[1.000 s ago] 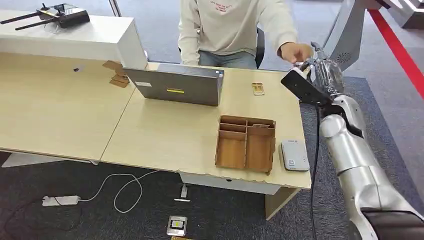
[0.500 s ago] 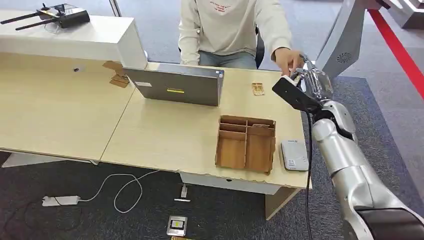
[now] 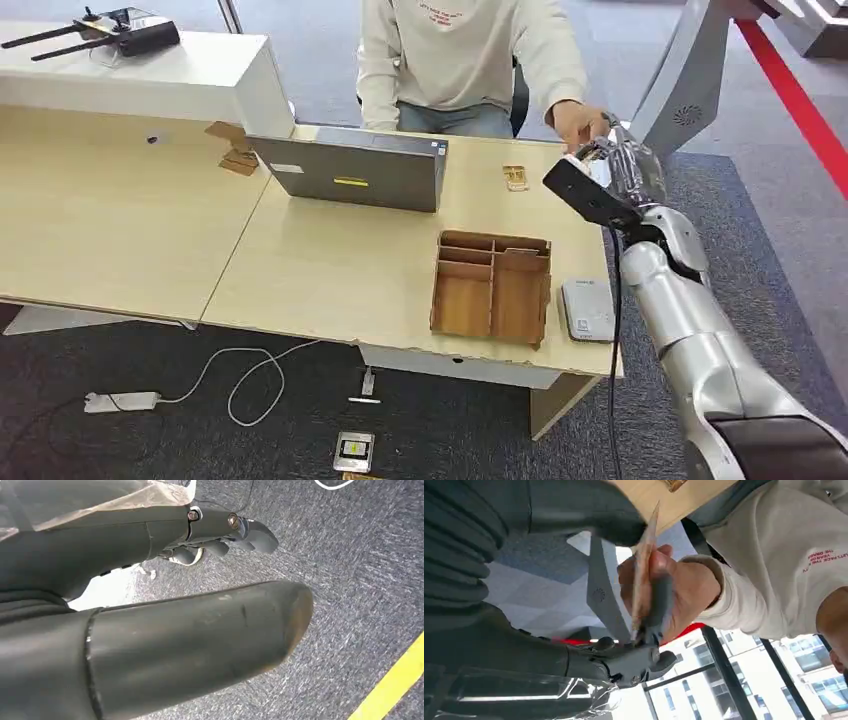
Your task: Pass the card to the sensor for recognition and then transmit it.
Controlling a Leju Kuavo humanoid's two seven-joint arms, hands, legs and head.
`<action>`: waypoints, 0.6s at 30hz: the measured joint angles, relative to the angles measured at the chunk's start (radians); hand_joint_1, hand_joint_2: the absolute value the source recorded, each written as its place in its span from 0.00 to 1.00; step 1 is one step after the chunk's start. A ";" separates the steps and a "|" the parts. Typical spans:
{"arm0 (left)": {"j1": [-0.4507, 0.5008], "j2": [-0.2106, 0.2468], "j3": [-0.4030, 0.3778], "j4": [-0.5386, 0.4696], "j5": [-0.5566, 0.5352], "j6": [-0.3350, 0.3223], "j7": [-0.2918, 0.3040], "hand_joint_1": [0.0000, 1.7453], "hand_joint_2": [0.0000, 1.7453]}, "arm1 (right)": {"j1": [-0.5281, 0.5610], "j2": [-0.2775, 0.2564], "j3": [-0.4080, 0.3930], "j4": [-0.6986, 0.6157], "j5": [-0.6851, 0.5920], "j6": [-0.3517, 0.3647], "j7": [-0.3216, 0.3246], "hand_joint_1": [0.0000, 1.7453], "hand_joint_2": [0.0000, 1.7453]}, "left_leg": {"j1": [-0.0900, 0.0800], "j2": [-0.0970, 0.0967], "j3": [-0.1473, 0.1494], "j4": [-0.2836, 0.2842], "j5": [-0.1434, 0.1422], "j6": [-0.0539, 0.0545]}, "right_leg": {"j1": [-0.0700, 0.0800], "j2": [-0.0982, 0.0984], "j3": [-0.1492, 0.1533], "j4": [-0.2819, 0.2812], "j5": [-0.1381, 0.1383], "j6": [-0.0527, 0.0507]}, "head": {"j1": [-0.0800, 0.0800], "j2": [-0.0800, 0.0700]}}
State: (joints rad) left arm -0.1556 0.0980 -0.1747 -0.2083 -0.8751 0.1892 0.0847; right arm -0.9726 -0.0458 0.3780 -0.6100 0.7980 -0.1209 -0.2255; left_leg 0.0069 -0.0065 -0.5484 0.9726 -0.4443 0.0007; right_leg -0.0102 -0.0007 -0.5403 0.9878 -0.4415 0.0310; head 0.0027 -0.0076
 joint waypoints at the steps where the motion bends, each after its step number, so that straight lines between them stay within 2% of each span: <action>1: 0.000 0.000 0.000 0.000 0.000 0.000 0.000 0.00 0.00 | 0.000 0.000 0.000 0.000 0.000 -0.002 0.000 0.00 0.00 | 0.000 0.000 0.000 0.000 0.000 0.000 | 0.000 0.000 0.000 0.000 0.000 0.000 | 0.000 0.000; 18: 0.001 -0.001 0.000 0.000 0.001 0.003 0.000 0.00 0.00 | 0.000 -0.013 0.000 -0.014 -0.013 -0.036 0.005 0.00 0.00 | 0.000 0.000 0.000 0.000 0.000 0.000 | 0.000 0.000 0.000 0.000 0.000 0.000 | 0.000 0.000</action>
State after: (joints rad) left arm -0.1548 0.0973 -0.1747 -0.2083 -0.8740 0.1919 0.0847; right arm -0.9727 -0.0588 0.3780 -0.6237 0.7847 -0.1568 -0.2209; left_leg 0.0069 -0.0064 -0.5484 0.9727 -0.4442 0.0006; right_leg -0.0101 -0.0007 -0.5405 0.9878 -0.4413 0.0308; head 0.0023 -0.0076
